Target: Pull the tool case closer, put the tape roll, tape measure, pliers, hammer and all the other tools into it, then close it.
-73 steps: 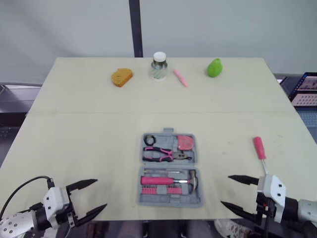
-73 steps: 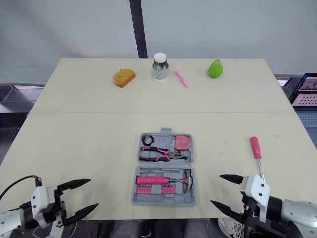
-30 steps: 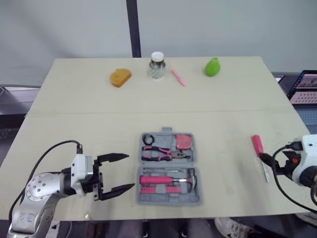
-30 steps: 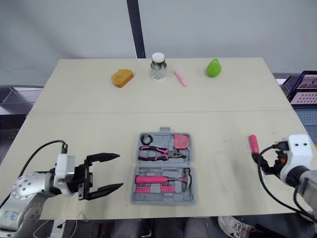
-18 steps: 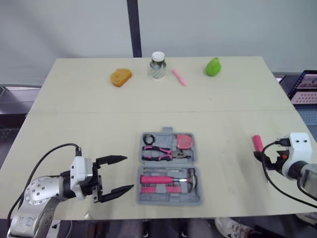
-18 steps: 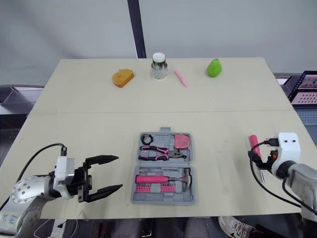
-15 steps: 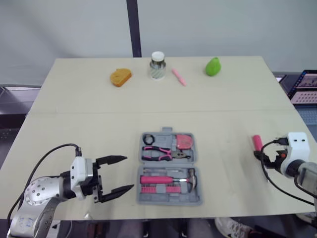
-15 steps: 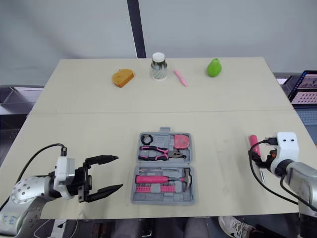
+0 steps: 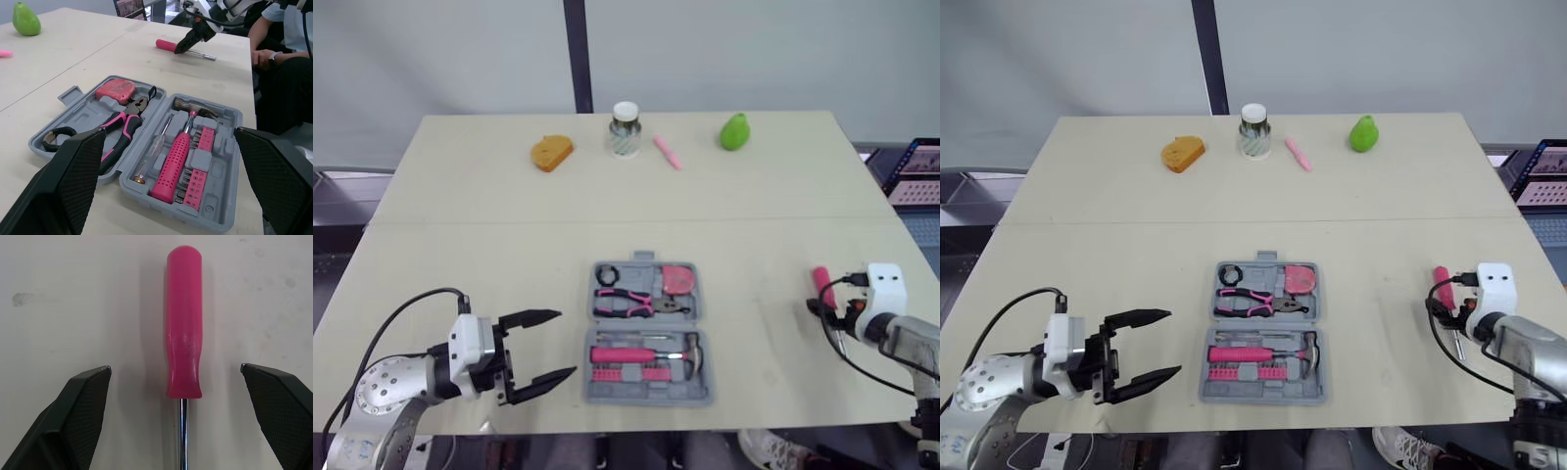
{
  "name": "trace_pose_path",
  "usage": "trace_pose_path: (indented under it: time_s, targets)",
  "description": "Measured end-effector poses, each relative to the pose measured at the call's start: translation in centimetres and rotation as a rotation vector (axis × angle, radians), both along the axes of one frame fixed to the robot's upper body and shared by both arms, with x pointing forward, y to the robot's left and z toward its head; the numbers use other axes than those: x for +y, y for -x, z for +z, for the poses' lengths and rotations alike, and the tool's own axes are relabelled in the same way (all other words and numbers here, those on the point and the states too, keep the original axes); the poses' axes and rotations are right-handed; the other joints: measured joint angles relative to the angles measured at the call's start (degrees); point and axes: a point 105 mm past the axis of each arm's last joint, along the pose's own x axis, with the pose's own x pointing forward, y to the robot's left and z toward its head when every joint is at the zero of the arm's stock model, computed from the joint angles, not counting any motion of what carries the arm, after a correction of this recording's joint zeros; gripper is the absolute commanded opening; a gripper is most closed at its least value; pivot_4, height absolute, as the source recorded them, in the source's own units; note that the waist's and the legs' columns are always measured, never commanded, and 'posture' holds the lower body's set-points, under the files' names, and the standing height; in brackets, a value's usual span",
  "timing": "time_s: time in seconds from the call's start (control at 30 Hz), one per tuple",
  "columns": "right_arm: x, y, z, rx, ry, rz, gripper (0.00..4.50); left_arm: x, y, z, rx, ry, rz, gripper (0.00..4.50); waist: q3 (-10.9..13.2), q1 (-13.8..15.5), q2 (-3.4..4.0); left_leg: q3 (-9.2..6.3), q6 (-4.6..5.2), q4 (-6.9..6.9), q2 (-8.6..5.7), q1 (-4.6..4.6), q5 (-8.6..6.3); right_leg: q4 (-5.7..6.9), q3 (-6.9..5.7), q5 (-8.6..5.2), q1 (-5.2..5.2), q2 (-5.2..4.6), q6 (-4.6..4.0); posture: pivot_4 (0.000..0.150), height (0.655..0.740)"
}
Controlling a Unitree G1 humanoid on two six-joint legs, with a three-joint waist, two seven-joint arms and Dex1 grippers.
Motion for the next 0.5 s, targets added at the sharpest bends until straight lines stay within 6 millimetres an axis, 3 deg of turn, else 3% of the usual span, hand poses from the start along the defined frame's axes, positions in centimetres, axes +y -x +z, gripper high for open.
trace_pose_path:
  time_s: [0.5]
  targets:
    - [-0.23, -0.11, -0.55, -0.022, -0.026, 0.027, 4.50, 0.27, -0.07, 0.28, -0.015, -0.008, 0.010, 4.48, 0.0, 0.0, 0.00, 0.00, 0.00, 0.00, 0.00, 0.00, 0.00, 0.00, 0.00, 0.00, 0.00, 0.00, 0.00, 0.150, 0.6950]
